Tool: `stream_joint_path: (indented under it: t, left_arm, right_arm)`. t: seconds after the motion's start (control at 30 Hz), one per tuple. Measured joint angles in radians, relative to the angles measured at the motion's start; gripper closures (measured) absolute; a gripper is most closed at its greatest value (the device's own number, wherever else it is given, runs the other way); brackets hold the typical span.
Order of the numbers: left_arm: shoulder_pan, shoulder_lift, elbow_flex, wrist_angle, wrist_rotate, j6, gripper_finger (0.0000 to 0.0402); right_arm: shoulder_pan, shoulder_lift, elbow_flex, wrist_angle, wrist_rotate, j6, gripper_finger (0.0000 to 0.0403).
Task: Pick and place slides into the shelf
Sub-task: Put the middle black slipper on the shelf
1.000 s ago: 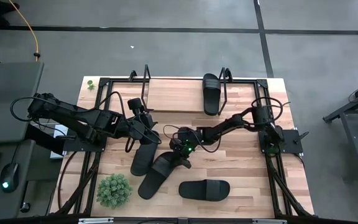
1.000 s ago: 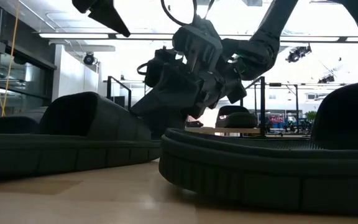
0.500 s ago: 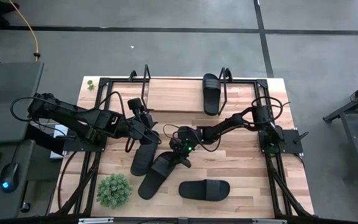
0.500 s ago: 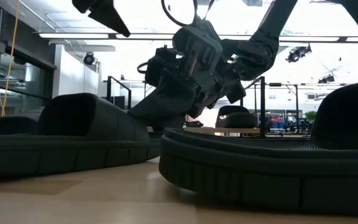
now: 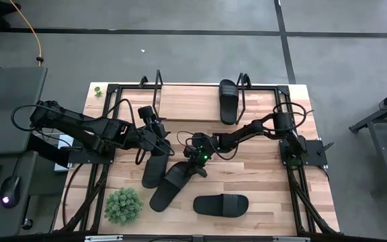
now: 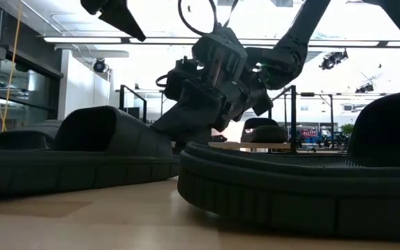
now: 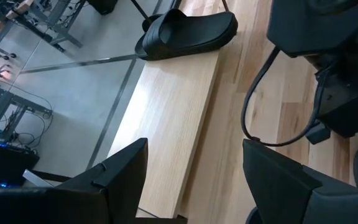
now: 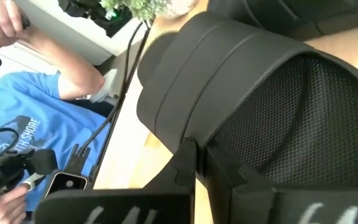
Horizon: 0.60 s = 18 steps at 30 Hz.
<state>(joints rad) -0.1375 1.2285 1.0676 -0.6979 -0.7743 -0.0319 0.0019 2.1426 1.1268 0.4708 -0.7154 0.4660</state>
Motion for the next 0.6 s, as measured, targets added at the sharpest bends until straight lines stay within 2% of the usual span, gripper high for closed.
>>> stream_joint_path:
  t: [0.27,0.47,0.6]
  left_arm:
    - [0.0,0.0,0.0,0.0,0.022,0.0,0.0156]
    - [0.0,0.0,0.0,0.002,0.044,0.023,0.0156]
    - [0.0,0.0,0.0,0.001,0.052,0.044,0.0156]
  right_arm:
    - [-0.003,-0.119,0.0,-0.196,0.057,-0.109,0.0403]
    - [-0.003,-0.198,0.0,-0.282,0.138,-0.159,0.0403]
    - [-0.003,-0.226,0.0,-0.315,0.139,-0.174,0.0403]
